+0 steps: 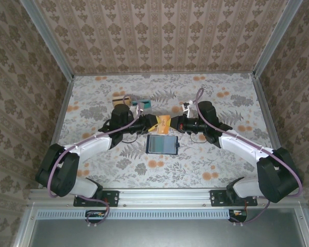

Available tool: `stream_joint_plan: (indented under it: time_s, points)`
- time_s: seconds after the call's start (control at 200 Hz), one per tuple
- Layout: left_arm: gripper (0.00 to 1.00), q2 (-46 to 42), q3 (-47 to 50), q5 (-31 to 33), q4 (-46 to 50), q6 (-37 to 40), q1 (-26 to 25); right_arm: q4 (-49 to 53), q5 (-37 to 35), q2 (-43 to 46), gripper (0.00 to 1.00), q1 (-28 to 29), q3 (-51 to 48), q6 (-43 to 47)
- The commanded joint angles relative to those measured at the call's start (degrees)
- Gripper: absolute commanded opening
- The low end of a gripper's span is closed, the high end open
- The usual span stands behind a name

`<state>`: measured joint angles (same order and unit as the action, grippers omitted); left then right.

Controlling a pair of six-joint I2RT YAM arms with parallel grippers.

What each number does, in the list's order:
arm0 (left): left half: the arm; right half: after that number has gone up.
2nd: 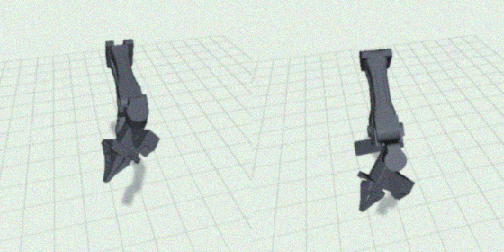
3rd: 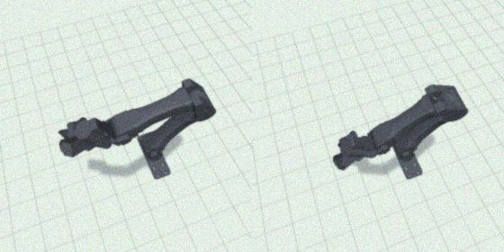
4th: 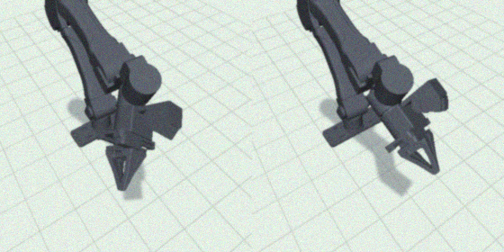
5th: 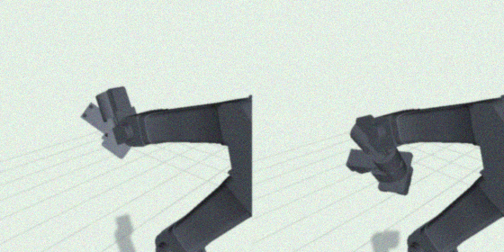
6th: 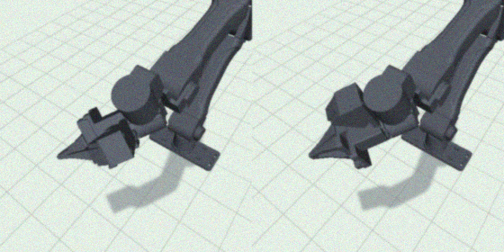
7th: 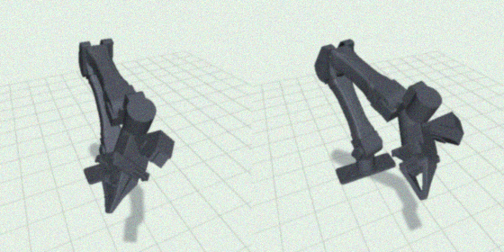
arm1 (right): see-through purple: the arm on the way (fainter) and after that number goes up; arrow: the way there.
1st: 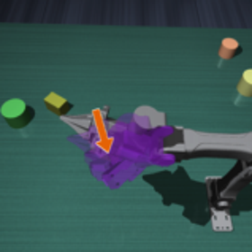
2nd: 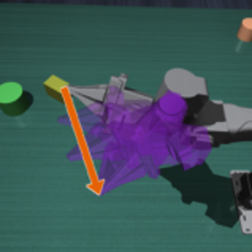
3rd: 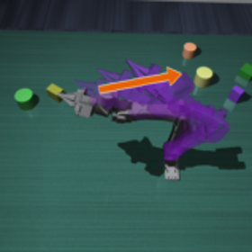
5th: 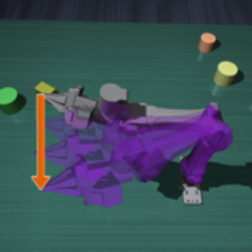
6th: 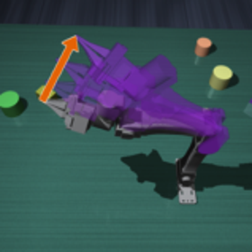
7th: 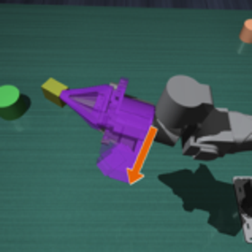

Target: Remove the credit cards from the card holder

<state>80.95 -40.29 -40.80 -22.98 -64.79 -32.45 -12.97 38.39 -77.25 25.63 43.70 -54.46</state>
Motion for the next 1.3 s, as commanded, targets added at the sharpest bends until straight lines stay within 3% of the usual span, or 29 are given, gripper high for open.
stream_joint_plan:
  time_s: [0.0, 0.26, 0.41, 0.505, 0.555, 0.64, 0.66, 0.71, 0.745, 0.86, 0.955, 1.14, 1.29]
  points:
    - [0.36, -1.91, 0.48, -1.8, -1.83, -0.36, -0.42, -2.71, 2.22, -0.53, 0.0, -0.31, 1.39, -1.47]
    - [0.22, -3.16, 1.53, -2.81, -5.45, -2.04, -0.42, -1.95, 2.91, -1.23, 0.0, -0.31, 0.97, -0.21]
    - [0.01, -4.29, 2.05, -3.18, -5.71, -1.91, -0.69, -2.37, 2.53, -1.06, 0.0, -0.49, 0.07, -0.14]
    - [0.0, -4.91, 2.06, -3.28, -5.56, -1.68, -0.78, -2.15, 2.57, -1.23, 0.0, -0.58, 0.2, 0.05]
    - [0.0, -5.26, 2.0, -3.11, -5.35, -1.55, -0.78, -1.9, 2.57, -1.41, 0.13, -0.58, 0.24, 0.28]
    - [0.0, -6.03, 1.5, -2.56, -3.41, -0.36, -0.75, -1.15, 2.54, -1.5, 0.2, -0.66, 0.2, 0.78]
    - [0.0, -6.14, 1.33, -2.41, -2.5, 0.21, -0.77, -0.79, 2.5, -1.43, 0.26, -0.64, 0.24, 0.97]
    - [0.0, -6.65, 0.78, -2.41, -0.27, 1.74, -0.62, 0.7, 1.66, -1.11, 0.55, -0.8, 0.24, 1.64]
    - [0.0, -6.99, 0.37, -2.36, 1.26, 2.83, -0.39, 2.01, 0.86, -0.74, 0.67, -0.89, 0.22, 2.16]
    - [0.0, -8.59, -1.55, -1.73, 9.19, 8.33, 0.91, 6.44, -0.49, 0.8, 0.83, -1.1, 0.8, 4.96]
    - [0.0, -10.15, -5.16, 0.72, 21.24, 16.82, 2.17, 9.8, -2.0, 2.21, 0.99, -1.18, 1.2, 7.04]
    - [0.0, -11.44, -14.74, 14.88, 44.36, 36.25, 3.78, 14.85, -5.58, 4.34, 1.0, -1.26, 1.9, 10.9]
    - [0.0, -14.29, -15.89, 24.23, 45.85, 49.92, 4.5, 18.01, -7.79, 5.01, 1.0, -1.43, 3.07, 13.65]
